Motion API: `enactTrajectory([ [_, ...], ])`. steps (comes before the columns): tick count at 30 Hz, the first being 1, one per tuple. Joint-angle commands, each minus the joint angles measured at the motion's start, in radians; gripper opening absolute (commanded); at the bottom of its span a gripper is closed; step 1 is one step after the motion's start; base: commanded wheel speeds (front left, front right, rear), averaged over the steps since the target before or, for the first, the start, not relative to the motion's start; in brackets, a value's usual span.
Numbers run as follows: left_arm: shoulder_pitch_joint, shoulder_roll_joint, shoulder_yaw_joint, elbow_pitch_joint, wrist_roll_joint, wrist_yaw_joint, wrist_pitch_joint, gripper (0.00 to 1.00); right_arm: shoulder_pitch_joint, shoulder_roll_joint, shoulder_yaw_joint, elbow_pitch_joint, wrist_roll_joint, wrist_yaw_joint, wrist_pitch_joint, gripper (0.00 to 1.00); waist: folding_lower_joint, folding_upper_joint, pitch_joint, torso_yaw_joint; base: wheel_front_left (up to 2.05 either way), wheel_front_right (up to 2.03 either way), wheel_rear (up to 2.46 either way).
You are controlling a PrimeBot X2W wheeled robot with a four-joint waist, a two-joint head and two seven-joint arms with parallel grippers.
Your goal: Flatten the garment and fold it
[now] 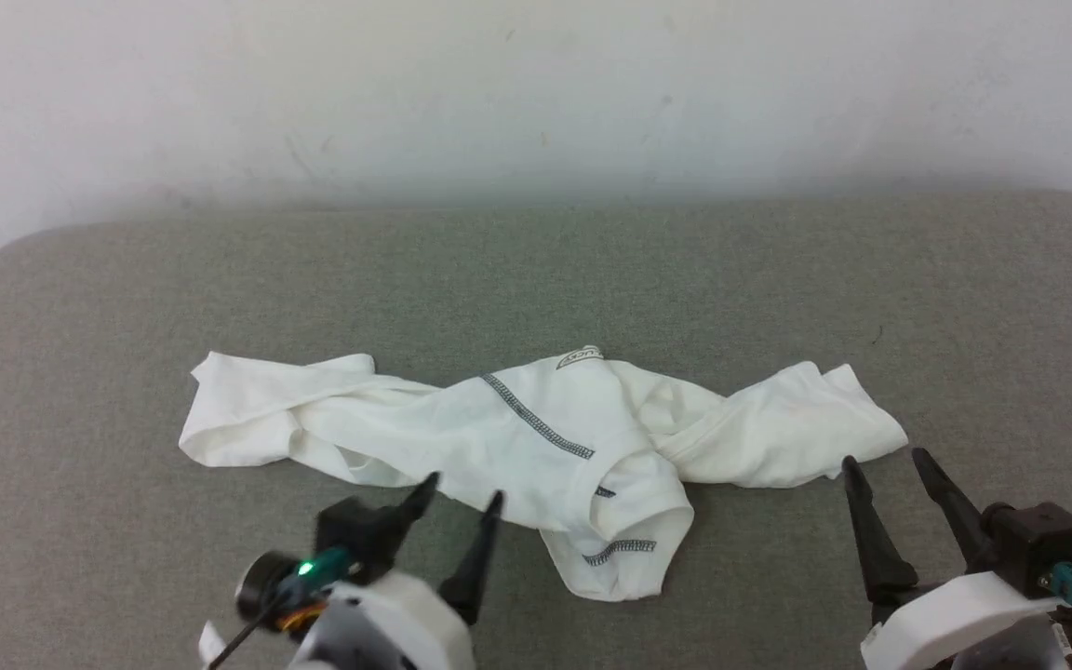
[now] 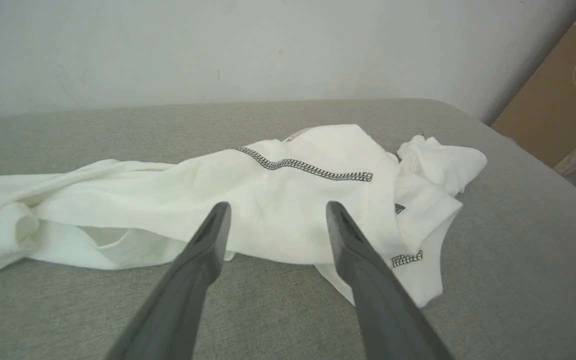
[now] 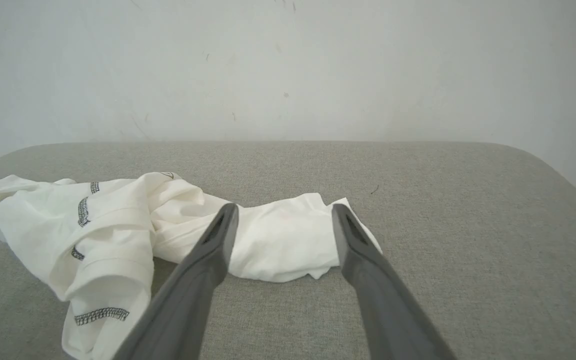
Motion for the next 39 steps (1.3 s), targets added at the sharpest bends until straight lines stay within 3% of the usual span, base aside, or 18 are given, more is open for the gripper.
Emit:
enactTrajectory([
  [1,-0.059,0.011,-0.039,0.021,0.016,-0.029,0.050,1.00,0.003,0.003,0.005,-0.005,0.005,-0.001,0.002,1.00,0.0000,0.0000,0.009,-0.003,0.00,0.00,0.00],
  [8,-0.205,0.070,-0.191,0.135,0.042,-0.090,0.240,1.00,-0.017,0.003,0.021,-0.005,0.004,-0.001,0.006,1.00,0.0000,0.0000,0.039,-0.047,0.00,0.00,0.00],
  [17,-0.344,0.154,-0.301,0.258,0.051,-0.099,0.337,1.00,-0.029,0.003,0.020,0.005,0.015,-0.001,-0.003,1.00,0.0000,0.0000,0.084,-0.079,0.00,0.00,0.00],
  [23,-0.416,0.209,-0.456,0.343,-0.031,-0.100,0.473,1.00,-0.046,0.003,0.024,0.017,0.023,-0.001,-0.010,1.00,0.0000,0.0000,0.104,-0.091,0.00,0.00,0.00],
  [24,-0.423,0.218,-0.479,0.348,-0.052,-0.100,0.496,0.79,-0.047,0.003,0.025,0.019,0.024,-0.001,-0.012,1.00,0.0000,0.0000,0.105,-0.092,0.00,0.00,0.00],
  [25,-0.430,0.227,-0.500,0.348,-0.068,-0.100,0.509,0.45,-0.048,0.003,0.024,0.022,0.024,-0.001,-0.013,1.00,0.0000,0.0000,0.105,-0.092,0.00,0.00,0.00],
  [26,-0.438,0.237,-0.514,0.345,-0.080,-0.100,0.512,0.02,-0.049,0.003,0.023,0.024,0.025,-0.001,-0.015,1.00,0.0000,0.0000,0.105,-0.092,0.00,0.00,0.00],
  [31,-0.451,0.275,-0.493,0.280,-0.085,-0.080,0.423,0.00,-0.042,0.003,0.011,0.038,0.031,-0.001,-0.020,1.00,0.0000,0.0000,0.087,-0.077,0.00,0.00,0.00],
  [35,-0.440,0.348,-0.446,0.146,-0.053,-0.012,0.367,0.00,-0.025,0.003,-0.005,0.039,0.032,-0.001,-0.019,1.00,0.0000,0.0000,0.066,-0.047,0.00,0.00,0.00],
  [39,-0.370,0.440,-0.360,-0.019,-0.067,0.099,0.362,0.00,-0.013,0.003,-0.007,0.034,0.030,-0.001,-0.012,1.00,0.0000,0.0000,0.051,-0.023,0.00,0.00,0.00],
])
